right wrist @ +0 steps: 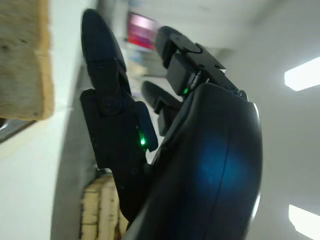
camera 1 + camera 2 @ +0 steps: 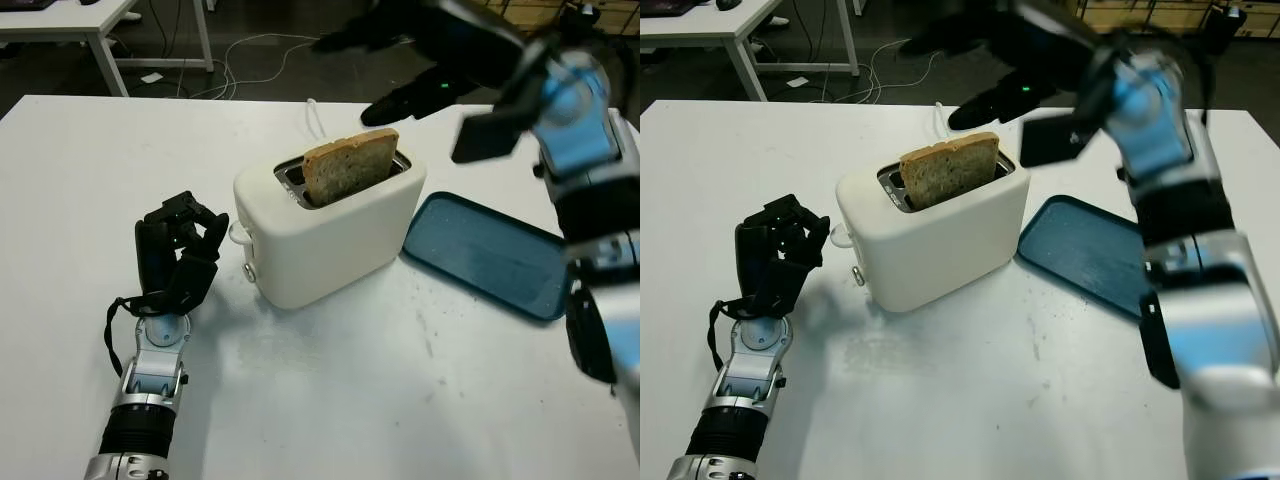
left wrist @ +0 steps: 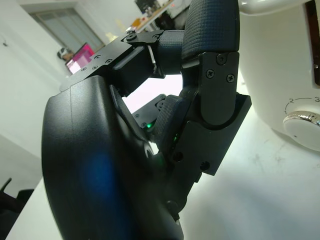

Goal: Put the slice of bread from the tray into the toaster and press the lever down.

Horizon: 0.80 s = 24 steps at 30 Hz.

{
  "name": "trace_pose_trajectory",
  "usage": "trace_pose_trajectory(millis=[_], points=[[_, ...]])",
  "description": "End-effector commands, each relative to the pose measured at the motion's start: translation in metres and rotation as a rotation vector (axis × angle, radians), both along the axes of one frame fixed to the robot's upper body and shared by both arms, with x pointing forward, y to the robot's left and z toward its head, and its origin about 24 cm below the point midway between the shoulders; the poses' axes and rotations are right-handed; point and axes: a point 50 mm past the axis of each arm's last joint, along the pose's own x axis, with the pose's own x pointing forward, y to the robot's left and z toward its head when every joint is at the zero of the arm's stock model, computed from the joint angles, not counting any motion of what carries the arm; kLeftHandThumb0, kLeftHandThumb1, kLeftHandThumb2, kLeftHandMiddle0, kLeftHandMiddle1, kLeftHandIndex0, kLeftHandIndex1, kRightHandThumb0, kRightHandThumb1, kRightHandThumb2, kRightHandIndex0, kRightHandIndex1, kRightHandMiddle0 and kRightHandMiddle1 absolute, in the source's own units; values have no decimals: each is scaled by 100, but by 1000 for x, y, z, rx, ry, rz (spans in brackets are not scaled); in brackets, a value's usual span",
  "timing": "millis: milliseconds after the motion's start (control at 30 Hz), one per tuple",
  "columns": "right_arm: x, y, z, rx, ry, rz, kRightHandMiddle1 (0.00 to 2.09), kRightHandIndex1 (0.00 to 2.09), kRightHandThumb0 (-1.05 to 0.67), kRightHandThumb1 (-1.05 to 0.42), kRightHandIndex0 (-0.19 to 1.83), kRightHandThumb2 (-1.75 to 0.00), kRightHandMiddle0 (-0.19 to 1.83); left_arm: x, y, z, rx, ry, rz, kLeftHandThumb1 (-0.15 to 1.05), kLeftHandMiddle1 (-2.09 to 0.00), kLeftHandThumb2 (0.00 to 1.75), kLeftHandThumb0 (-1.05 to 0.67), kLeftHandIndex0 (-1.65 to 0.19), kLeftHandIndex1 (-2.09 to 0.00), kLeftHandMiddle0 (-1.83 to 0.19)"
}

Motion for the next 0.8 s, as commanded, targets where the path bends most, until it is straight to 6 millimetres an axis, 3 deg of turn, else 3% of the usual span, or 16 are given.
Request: trace_pose_trajectory(millis=[0, 133, 300, 467, 567, 767], points=[[-8, -10, -23, 58, 19, -37, 46, 127, -35, -92, 65, -12, 88, 1, 1, 2, 4, -6, -2, 84, -148, 43, -97, -105, -144, -130], [-21, -22, -73, 155, 85, -155, 98, 157, -35, -92, 58, -22, 67, 2, 1, 3, 5, -6, -12, 84, -148, 43, -97, -106, -144, -131], [-38, -28, -118, 321, 179, -269, 93, 145, -36, -92, 69, -28, 69, 2, 4, 6, 5, 1, -20, 82, -149, 44, -95, -105, -143, -130], [-54, -30, -144, 472, 204, -384, 104, 168, -40, -92, 70, -33, 73, 1, 8, 6, 27, 6, -25, 81, -150, 45, -94, -104, -144, -129], [-63, -29, -156, 550, 191, -433, 144, 174, -42, -92, 82, -38, 60, 1, 9, 5, 35, 20, -23, 80, -150, 46, -95, -104, -144, -129], [-73, -25, -171, 656, 212, -478, 173, 175, -39, -92, 81, -51, 47, 0, 9, 4, 45, 30, -30, 78, -148, 49, -95, -105, -143, -130]])
